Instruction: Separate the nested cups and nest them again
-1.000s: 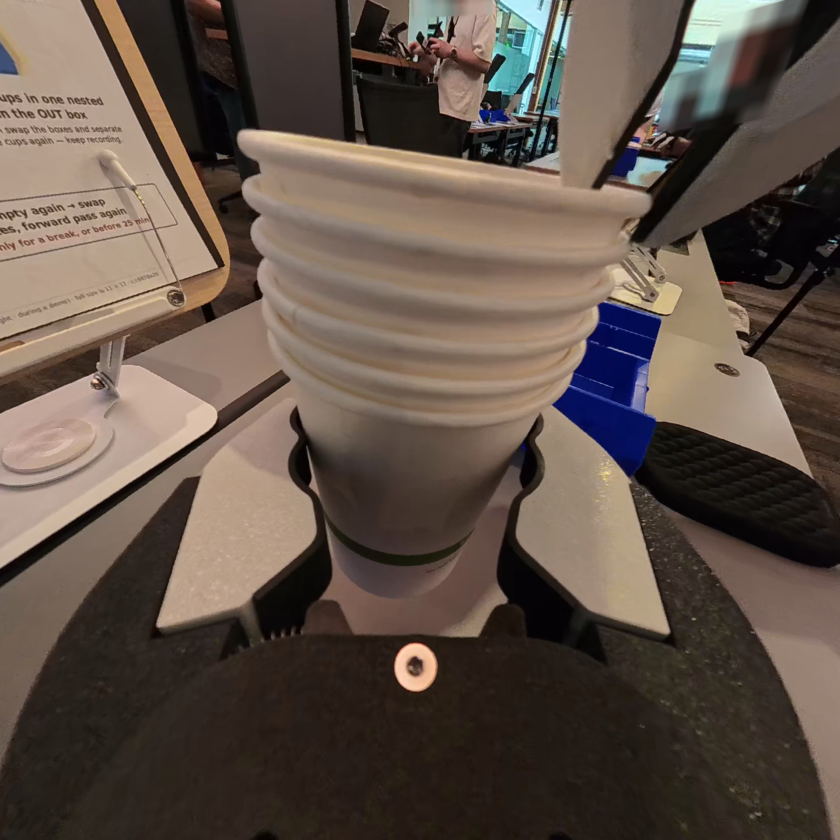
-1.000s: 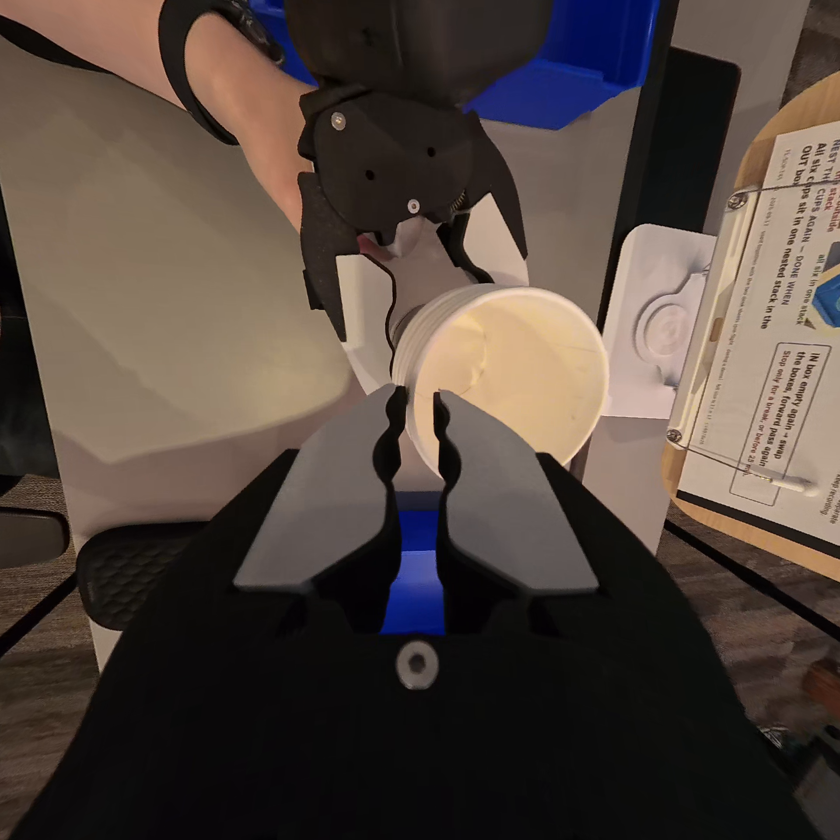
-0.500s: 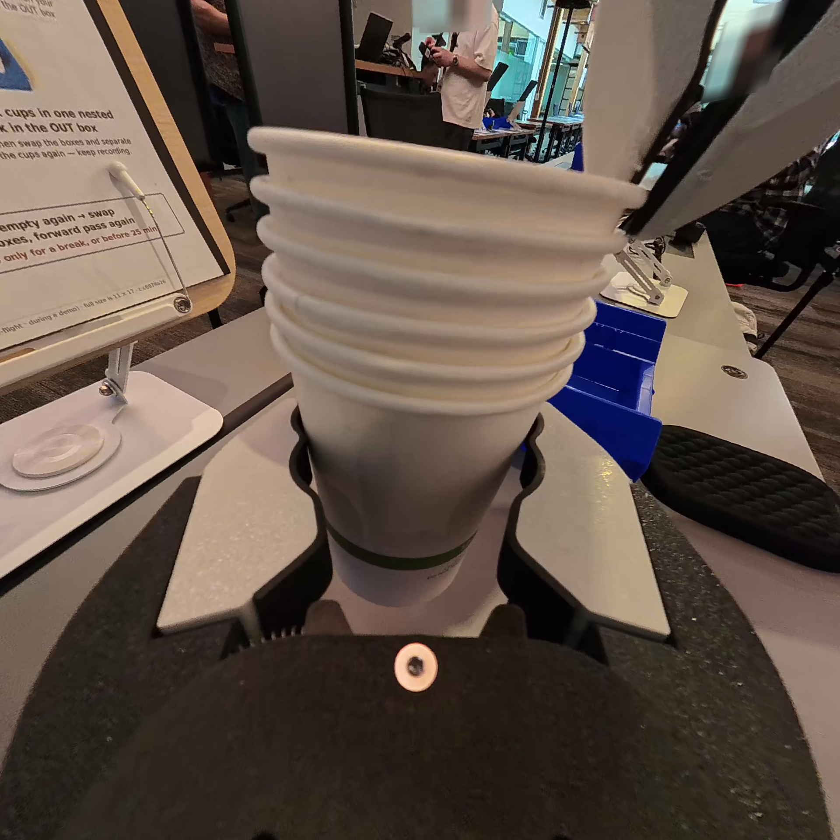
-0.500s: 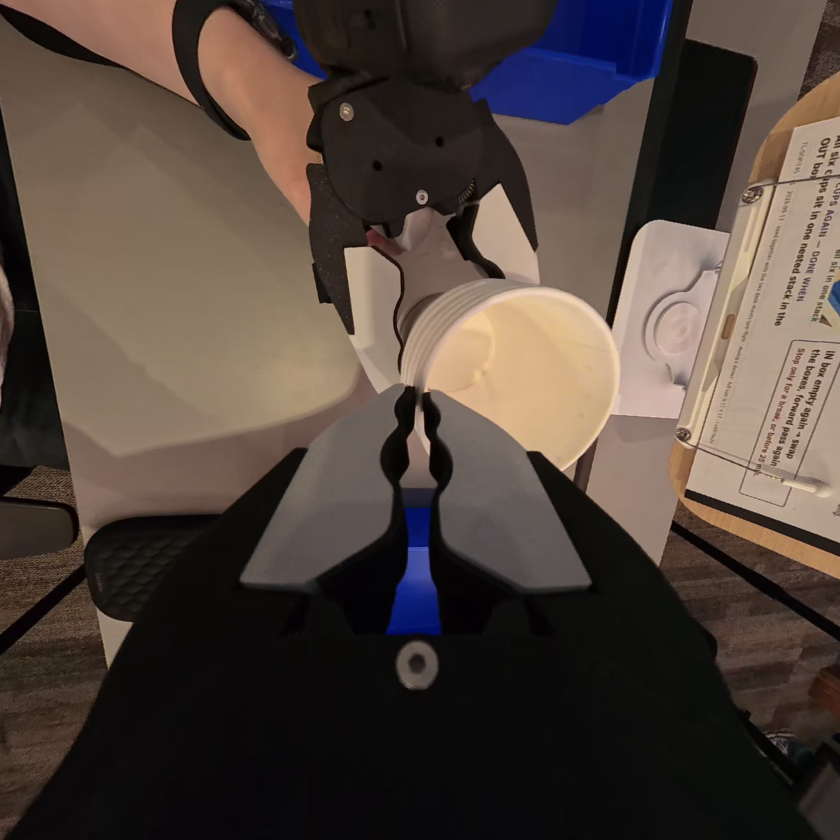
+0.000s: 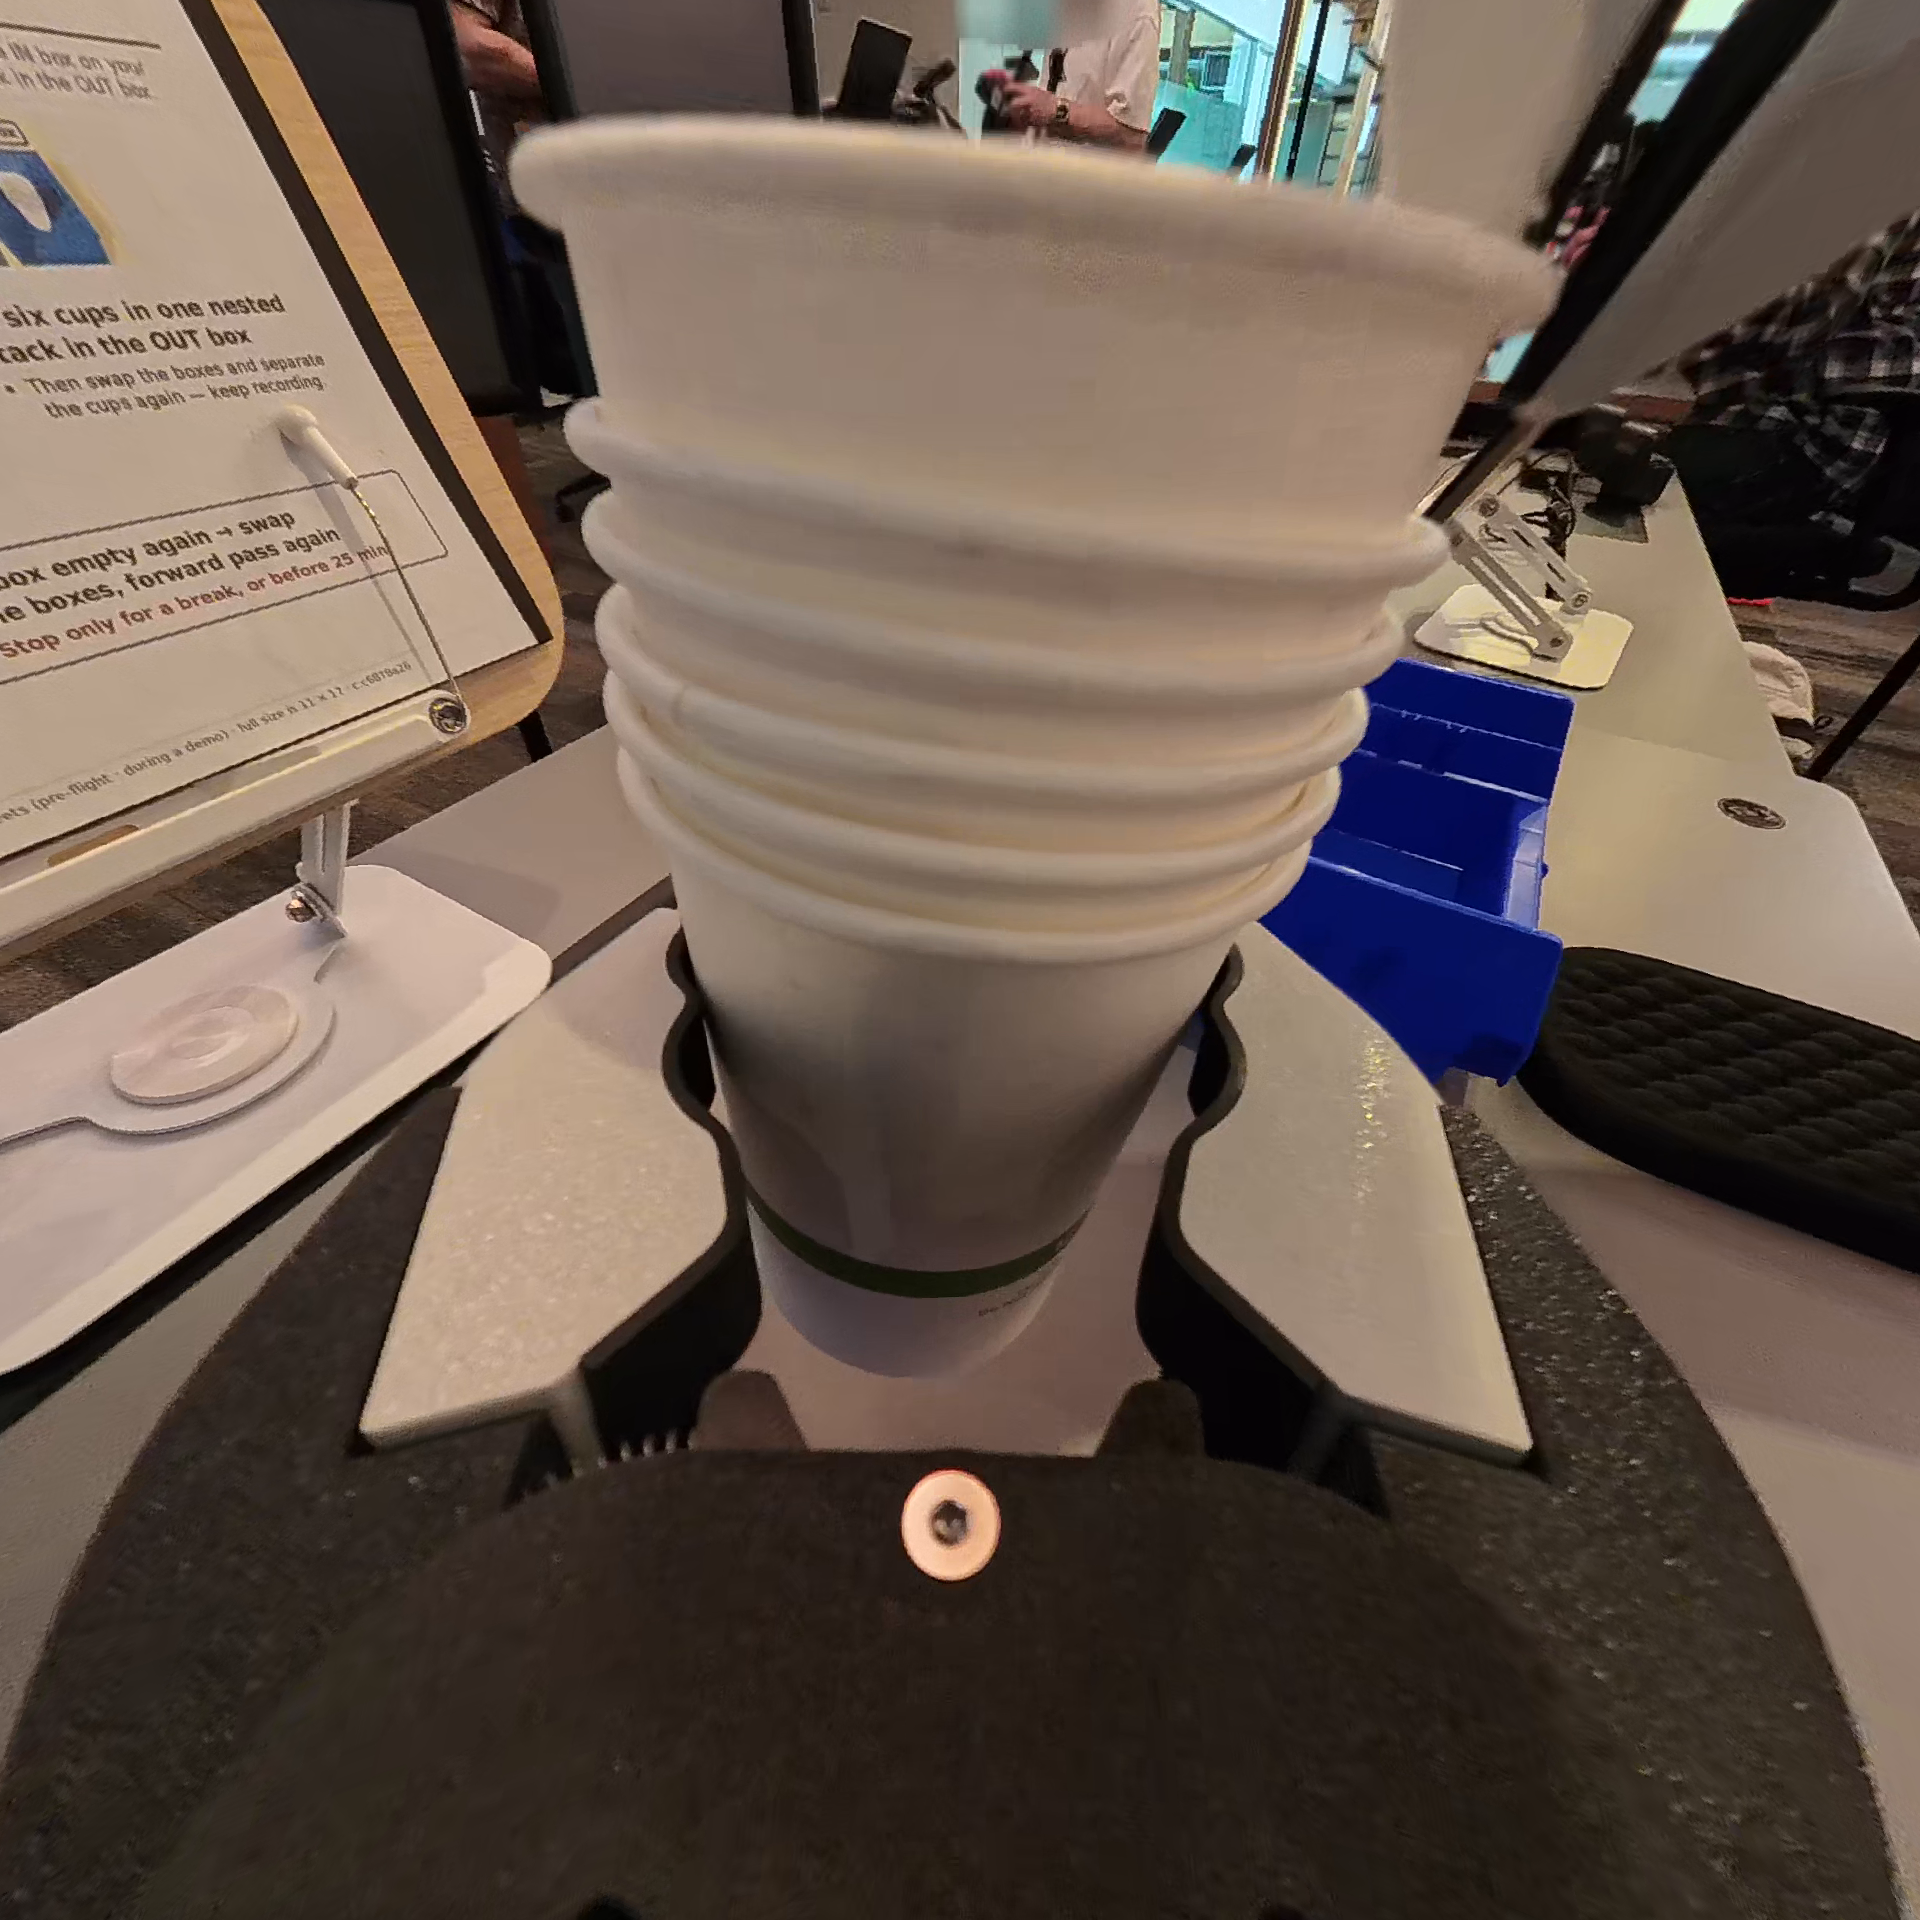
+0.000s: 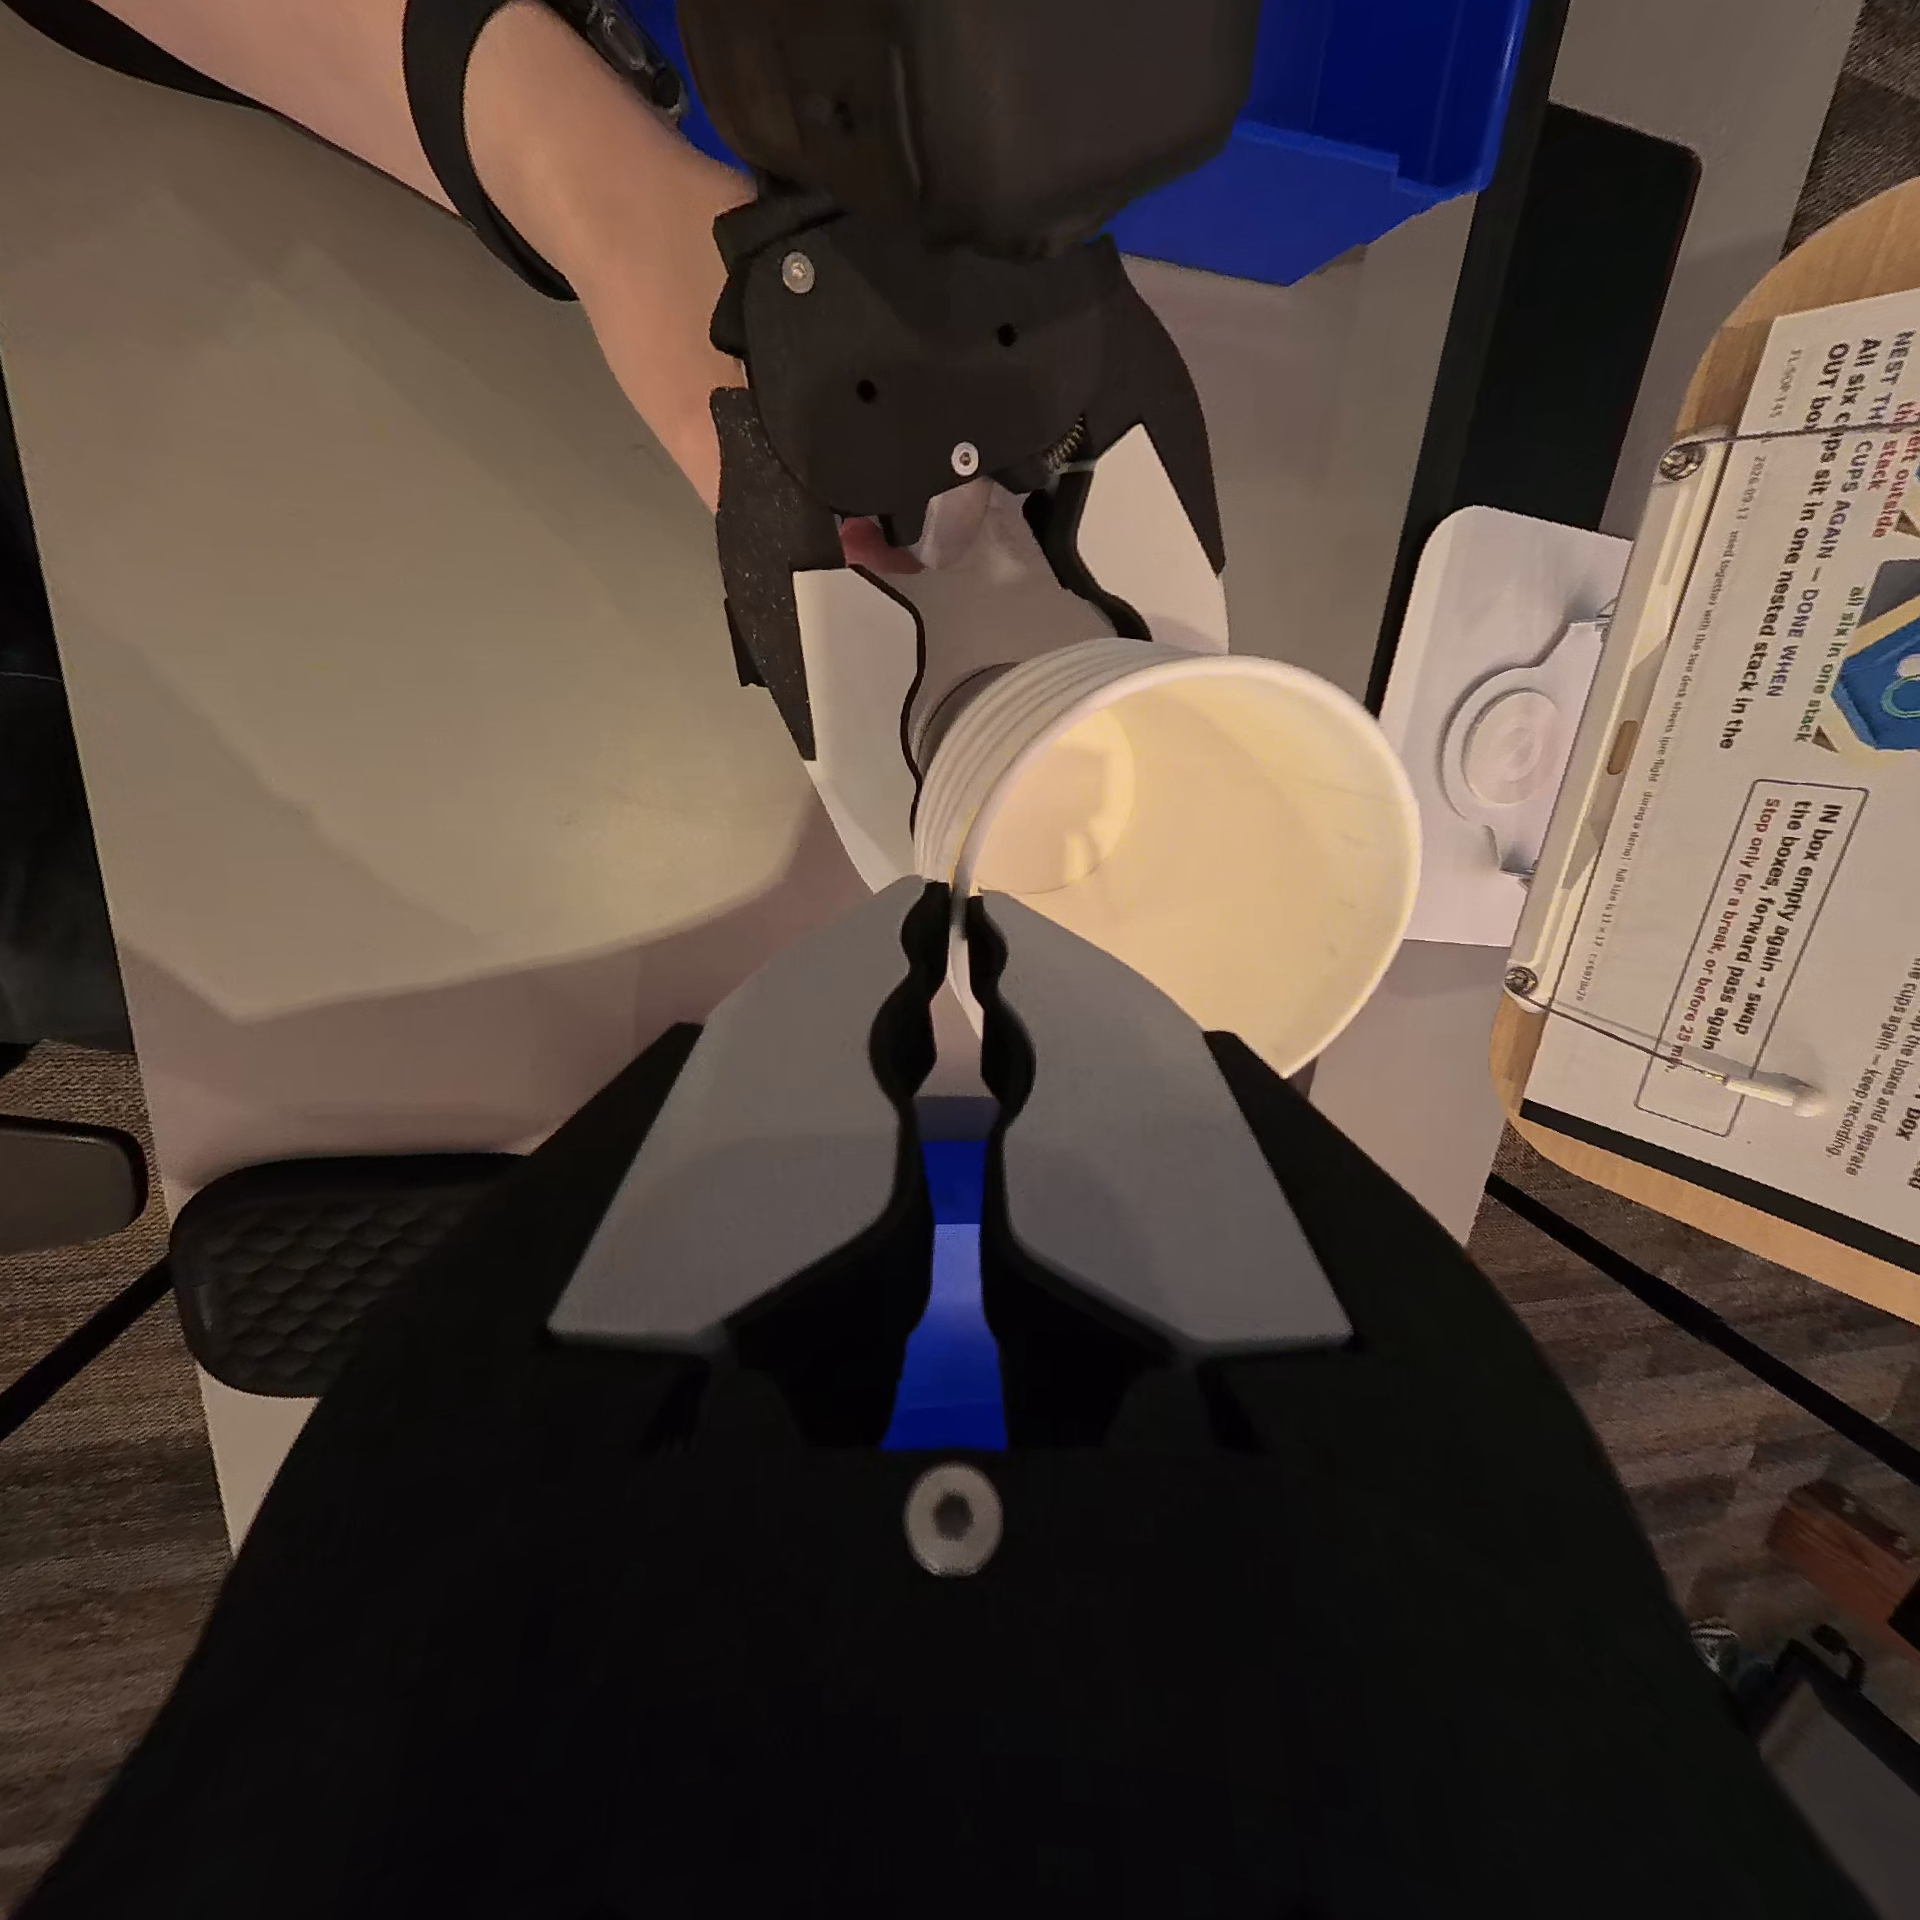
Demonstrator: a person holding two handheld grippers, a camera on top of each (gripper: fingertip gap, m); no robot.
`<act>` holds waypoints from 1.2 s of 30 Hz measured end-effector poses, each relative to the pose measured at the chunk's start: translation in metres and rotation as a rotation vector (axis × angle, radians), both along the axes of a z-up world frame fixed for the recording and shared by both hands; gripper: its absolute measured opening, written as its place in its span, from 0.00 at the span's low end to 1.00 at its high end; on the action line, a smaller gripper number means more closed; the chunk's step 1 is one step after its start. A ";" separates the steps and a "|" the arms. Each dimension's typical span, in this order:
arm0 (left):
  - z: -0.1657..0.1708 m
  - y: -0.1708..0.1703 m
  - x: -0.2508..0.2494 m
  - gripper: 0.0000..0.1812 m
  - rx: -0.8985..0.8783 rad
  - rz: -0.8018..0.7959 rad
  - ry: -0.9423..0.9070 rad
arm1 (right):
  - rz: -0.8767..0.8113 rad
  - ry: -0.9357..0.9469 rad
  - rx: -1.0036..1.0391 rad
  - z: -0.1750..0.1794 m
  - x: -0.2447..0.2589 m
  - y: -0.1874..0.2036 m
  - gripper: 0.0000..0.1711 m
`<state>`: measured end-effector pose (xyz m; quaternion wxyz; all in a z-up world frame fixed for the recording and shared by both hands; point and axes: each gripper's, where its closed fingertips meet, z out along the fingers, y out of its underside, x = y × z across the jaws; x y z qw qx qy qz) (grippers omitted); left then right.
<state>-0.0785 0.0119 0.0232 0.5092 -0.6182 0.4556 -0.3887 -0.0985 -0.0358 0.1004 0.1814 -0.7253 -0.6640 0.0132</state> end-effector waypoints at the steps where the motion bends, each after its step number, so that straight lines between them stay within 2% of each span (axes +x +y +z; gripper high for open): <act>1: -0.001 0.000 0.000 0.50 0.001 0.000 0.003 | -0.001 -0.001 0.005 0.002 0.000 0.000 0.02; 9: -0.008 0.001 0.003 0.51 -0.013 -0.003 0.019 | -0.023 0.026 0.094 0.038 0.007 -0.001 0.02; 16: -0.010 -0.001 0.004 0.50 -0.036 -0.018 0.012 | -0.080 0.087 0.197 0.085 0.021 -0.001 0.02; 19: -0.010 0.002 0.002 0.50 -0.040 -0.013 0.013 | -0.138 0.123 0.242 0.105 0.040 0.000 0.02; 23: -0.009 0.009 -0.002 0.50 -0.053 0.002 0.003 | -0.303 0.155 0.292 0.121 0.090 0.008 0.02; 27: -0.002 0.012 -0.007 0.51 -0.056 0.009 -0.018 | -0.544 0.074 0.294 0.091 0.168 0.021 0.02; 31: 0.002 0.012 -0.009 0.50 -0.053 0.010 -0.027 | -0.745 -0.029 0.236 0.024 0.239 0.026 0.02; 36: 0.002 0.010 -0.007 0.51 -0.049 0.003 -0.024 | -0.912 -0.063 0.146 -0.062 0.292 0.025 0.02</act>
